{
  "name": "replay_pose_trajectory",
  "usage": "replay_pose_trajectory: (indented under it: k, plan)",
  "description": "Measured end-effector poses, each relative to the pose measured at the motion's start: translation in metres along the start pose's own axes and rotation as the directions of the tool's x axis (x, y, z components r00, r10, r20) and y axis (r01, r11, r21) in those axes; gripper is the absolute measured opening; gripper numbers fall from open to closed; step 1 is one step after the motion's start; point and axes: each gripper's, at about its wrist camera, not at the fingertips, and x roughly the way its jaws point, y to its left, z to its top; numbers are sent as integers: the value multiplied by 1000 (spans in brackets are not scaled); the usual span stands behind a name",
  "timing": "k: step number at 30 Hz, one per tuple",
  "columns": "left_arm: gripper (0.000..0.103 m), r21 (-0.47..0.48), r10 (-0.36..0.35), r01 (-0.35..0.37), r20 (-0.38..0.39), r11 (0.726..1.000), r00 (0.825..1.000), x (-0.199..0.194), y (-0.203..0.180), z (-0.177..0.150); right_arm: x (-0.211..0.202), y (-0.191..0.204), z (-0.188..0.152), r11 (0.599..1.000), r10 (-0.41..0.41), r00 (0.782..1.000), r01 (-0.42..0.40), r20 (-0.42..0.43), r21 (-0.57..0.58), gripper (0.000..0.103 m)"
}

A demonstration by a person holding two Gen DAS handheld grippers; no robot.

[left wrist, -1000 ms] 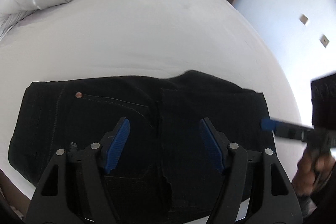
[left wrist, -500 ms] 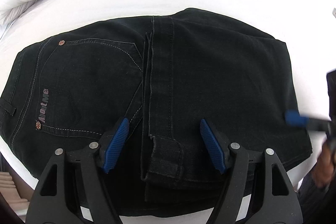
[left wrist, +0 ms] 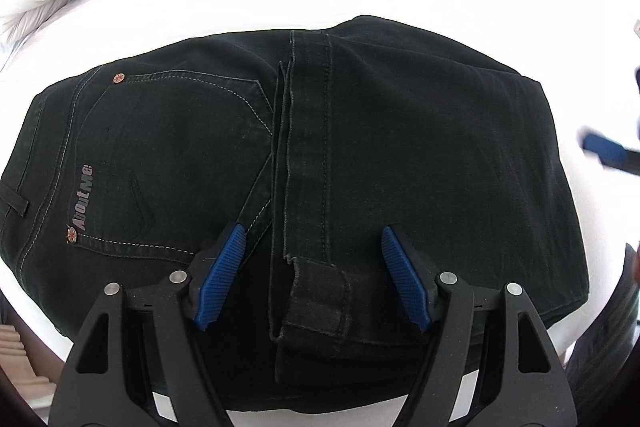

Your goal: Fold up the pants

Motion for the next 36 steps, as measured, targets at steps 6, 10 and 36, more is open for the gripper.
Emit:
replay_pose_trajectory:
  k: [6, 10, 36]
  plan:
    - [70, -10, -15, 15, 12, 1000, 1000, -6, 2, 4, 29, -51, 0, 982, -143, 990, 142, -2, 126, 78]
    - [70, -99, -52, 58, 62, 993, 997, -21, 23, -2, 28, -27, -12, 979, -205, 979, 205, 5, 13, 80]
    - [92, -760, -208, 548, 508, 349, 836, -44, 302, -122, 38, -12, -55, 984, 17, 1000, -18, 8, 175, 78]
